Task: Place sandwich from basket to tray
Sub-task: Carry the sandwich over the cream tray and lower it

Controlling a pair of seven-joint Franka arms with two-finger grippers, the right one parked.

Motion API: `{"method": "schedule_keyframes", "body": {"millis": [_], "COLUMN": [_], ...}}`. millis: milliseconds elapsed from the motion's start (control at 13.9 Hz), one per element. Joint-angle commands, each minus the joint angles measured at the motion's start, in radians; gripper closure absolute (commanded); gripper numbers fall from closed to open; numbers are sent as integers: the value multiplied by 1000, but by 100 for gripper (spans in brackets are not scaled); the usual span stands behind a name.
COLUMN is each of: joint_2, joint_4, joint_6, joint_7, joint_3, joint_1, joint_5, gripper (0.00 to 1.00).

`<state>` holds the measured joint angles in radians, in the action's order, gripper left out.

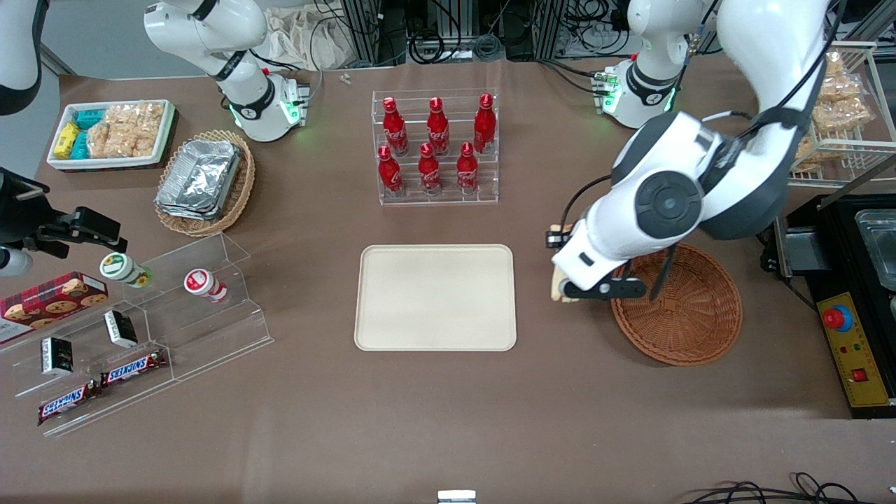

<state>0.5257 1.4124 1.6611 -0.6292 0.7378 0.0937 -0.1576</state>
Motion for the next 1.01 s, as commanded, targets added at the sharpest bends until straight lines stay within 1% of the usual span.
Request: {"method": "schedule_keyframes", "body": {"millis": [0,72,144,431,575,647,935], "joint_2": [78,109,138,221,259,276,326], "joint_4": [-7,-7,-7,-7,-7,-7,-9], "joint_6": [77,109,135,210,223,232,295], "joint_7": [-100,-142,-165,-170,-175,-176,-179], "joint_3": [-5,-5,-5,-8,-8,-8,-69], "joint_1": [-69,-93,-112,-149,-167,-176,-222], "joint_5": [-103,-141,-164,-178,-226,-238,-237], "gripper": [100,100,100,100,100,100,100]}}
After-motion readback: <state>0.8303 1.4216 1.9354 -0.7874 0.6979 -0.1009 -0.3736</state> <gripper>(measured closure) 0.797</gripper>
